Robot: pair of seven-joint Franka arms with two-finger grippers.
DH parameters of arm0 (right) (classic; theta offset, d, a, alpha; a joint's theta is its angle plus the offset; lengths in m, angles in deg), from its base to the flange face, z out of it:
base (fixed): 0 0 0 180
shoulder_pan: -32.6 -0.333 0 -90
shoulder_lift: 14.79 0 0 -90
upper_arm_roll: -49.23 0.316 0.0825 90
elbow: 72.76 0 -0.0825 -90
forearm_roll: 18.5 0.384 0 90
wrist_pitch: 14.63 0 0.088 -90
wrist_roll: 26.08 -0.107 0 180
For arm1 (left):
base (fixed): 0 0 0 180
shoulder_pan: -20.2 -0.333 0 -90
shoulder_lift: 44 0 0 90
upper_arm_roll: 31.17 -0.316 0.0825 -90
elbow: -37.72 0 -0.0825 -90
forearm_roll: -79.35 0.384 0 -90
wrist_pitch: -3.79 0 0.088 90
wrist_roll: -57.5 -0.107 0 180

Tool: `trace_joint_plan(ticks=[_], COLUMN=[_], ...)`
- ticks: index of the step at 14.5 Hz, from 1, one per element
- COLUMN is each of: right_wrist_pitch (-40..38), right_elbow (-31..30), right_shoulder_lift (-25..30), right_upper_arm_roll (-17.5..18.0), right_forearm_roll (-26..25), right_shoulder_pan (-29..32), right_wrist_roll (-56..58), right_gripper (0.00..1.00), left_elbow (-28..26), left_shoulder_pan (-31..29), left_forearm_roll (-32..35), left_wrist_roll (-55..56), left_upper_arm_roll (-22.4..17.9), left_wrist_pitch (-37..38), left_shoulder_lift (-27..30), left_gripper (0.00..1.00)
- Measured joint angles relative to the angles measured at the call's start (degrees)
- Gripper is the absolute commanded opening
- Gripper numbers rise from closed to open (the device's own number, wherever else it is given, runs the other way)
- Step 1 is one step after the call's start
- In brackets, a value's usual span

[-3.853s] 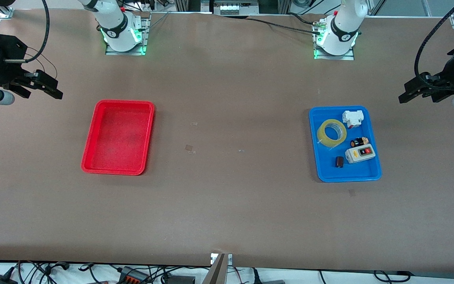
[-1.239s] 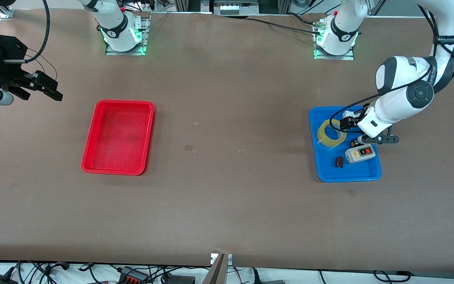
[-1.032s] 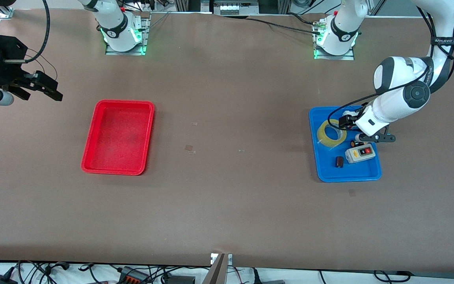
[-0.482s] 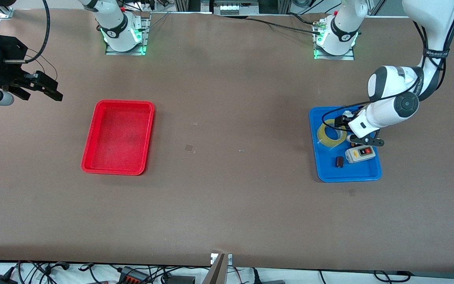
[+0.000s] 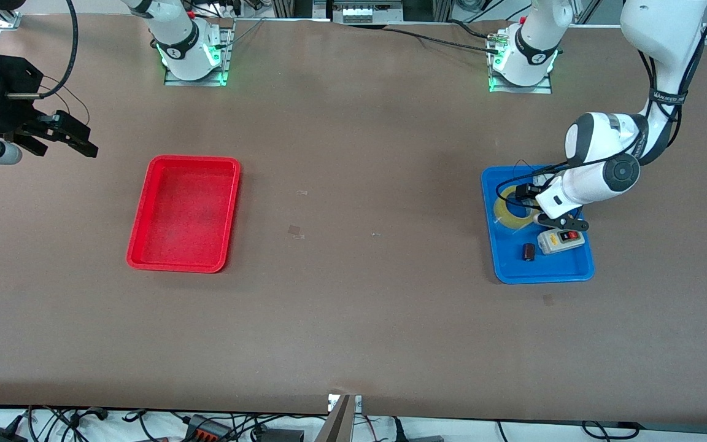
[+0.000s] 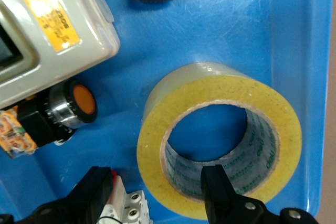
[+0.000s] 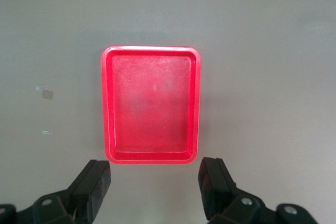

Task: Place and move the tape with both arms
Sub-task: 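Close the left gripper on the tape roll's rim, then lift the tape roll with the left gripper and carry it toward the table middle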

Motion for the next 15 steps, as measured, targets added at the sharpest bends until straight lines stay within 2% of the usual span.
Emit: trace_joint_plan(ticks=[3,4,6,9,11,15], right_wrist_pitch=[0.00,0.00,0.00,0.00,0.00,0.00], right_elbow=[-0.01,-0.01,-0.02,-0.08,-0.09,-0.10], right_shoulder_lift=[-0.03,-0.03,-0.04,-0.08,-0.10,-0.10], right_upper_arm_roll=[0.00,0.00,0.00,0.00,0.00,0.00], right_forearm_roll=[0.00,0.00,0.00,0.00,0.00,0.00], right_shoulder_pan=[0.00,0.00,0.00,0.00,0.00,0.00], right_wrist_roll=[0.00,0.00,0.00,0.00,0.00,0.00], right_gripper=[0.99,0.99,0.99,0.99,0.99,0.99], left_elbow=[0.01,0.01,0.01,0.01,0.04,0.76], left_shoulder_pan=[0.01,0.02,0.11,0.28,0.33,0.32], left_forearm_roll=[0.00,0.00,0.00,0.00,0.00,0.00], left_wrist_roll=[0.00,0.00,-0.02,-0.02,-0.01,-0.01], left_upper_arm_roll=[0.02,0.03,0.05,0.07,0.06,0.02], left_wrist_pitch=[-0.22,-0.38,-0.77,-0.84,-0.84,0.51], left_shoulder_lift=[-0.71,-0.93,-1.25,-1.28,-1.27,-1.22], left_gripper=[1.00,0.94,0.62,0.28,0.20,0.17])
